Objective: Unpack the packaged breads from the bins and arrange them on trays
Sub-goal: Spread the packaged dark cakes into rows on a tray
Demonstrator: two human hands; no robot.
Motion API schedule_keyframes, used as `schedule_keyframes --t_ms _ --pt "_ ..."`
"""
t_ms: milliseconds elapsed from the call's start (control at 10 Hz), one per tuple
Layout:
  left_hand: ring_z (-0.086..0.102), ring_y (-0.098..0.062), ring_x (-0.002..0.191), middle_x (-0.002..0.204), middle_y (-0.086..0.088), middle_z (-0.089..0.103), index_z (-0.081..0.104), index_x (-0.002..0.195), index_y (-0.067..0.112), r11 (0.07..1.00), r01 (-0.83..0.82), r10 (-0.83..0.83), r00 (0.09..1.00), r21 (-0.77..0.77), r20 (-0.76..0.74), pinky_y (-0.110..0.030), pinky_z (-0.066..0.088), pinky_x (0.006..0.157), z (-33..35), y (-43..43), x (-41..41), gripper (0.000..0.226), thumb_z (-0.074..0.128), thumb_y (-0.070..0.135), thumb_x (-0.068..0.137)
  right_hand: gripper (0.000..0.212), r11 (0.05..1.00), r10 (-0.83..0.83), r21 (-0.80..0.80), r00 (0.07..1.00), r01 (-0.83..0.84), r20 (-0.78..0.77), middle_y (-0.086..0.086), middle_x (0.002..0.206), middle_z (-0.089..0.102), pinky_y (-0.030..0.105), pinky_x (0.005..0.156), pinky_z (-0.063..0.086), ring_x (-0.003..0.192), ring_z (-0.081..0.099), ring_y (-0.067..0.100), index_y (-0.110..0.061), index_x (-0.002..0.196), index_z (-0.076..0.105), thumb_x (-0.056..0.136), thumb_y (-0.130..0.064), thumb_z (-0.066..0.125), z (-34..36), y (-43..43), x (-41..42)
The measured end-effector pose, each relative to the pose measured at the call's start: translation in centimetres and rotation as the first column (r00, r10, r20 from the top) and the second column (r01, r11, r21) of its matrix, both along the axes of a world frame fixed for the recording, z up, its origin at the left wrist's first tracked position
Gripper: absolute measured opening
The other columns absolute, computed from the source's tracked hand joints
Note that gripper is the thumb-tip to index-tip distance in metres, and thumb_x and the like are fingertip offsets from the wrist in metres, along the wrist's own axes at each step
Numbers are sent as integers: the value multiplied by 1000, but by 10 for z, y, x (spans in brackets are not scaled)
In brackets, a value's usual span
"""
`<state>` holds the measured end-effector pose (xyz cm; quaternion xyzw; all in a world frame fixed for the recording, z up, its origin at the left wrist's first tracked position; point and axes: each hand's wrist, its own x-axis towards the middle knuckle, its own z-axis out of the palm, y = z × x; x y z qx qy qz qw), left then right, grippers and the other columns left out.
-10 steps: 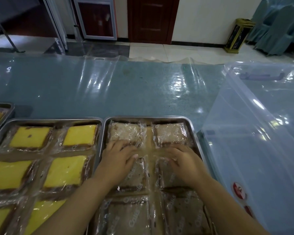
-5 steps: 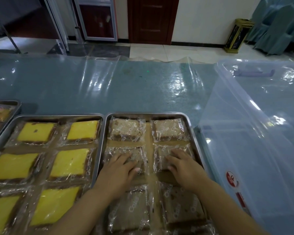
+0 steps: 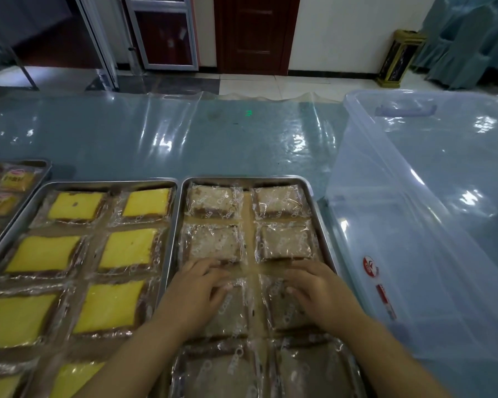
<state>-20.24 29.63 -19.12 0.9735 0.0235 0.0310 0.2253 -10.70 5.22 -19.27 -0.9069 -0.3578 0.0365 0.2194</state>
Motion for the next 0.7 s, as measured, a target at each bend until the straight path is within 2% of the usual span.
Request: schedule_keyframes --t_ms 100,200,300,400,500,600,700 --pt "44 -15 120 125 5 56 66 115 26 1000 6 -6 1000 31 11 -31 37 99 -1 -10 -26 32 59 39 87 29 1000 20 -17 997 -19 76 0 113 65 33 86 52 106 59 19 -18 106 69 77 -18 73 -3 -11 -25" --pt "53 -20 113 118 5 61 71 104 24 991 47 -42 998 125 -37 -39 45 89 -5 -18 -46 30 70 40 78 32 991 16 -133 998 -9 56 -4 128 55 29 95 43 121 46 16 -23 118 63 87 -29 61 -10 -17 -41" --pt "63 -23 101 106 3 67 74 92 25 975 64 -52 997 213 -62 -41 52 77 -5 -24 -52 30 81 38 66 38 971 -15 -239 999 8 -30 -8 141 39 28 103 32 132 29 13 -30 132 50 94 -36 48 -13 -17 -42" --pt "57 -24 111 115 2 63 72 100 24 974 52 -45 998 220 -38 -41 48 85 -5 -27 -49 29 76 34 73 39 968 -38 -249 998 22 -59 -8 143 35 29 105 29 134 25 13 -30 134 47 95 -36 47 -9 -11 -38" --pt "35 -17 129 136 8 45 58 122 29 977 25 -12 998 211 -67 -35 33 101 -10 -27 -45 35 53 42 90 38 969 -45 -245 997 27 -70 -7 143 36 31 106 30 133 27 14 -29 133 48 95 -35 47 -5 -9 -36" --pt "30 -14 129 138 9 41 52 127 31 975 13 3 997 221 -72 -30 30 103 -12 -28 -45 39 46 46 92 34 979 -44 -202 998 36 -39 -5 139 43 31 104 35 131 33 14 -25 128 55 94 -30 50 -3 -9 -38" --pt "32 -12 129 137 8 43 55 125 29 988 -16 22 999 154 -38 -30 30 104 -11 -28 -56 39 49 45 90 33 989 -66 -131 998 64 -5 -5 134 50 30 100 39 125 42 14 -25 124 59 92 -30 54 -3 -15 -47"
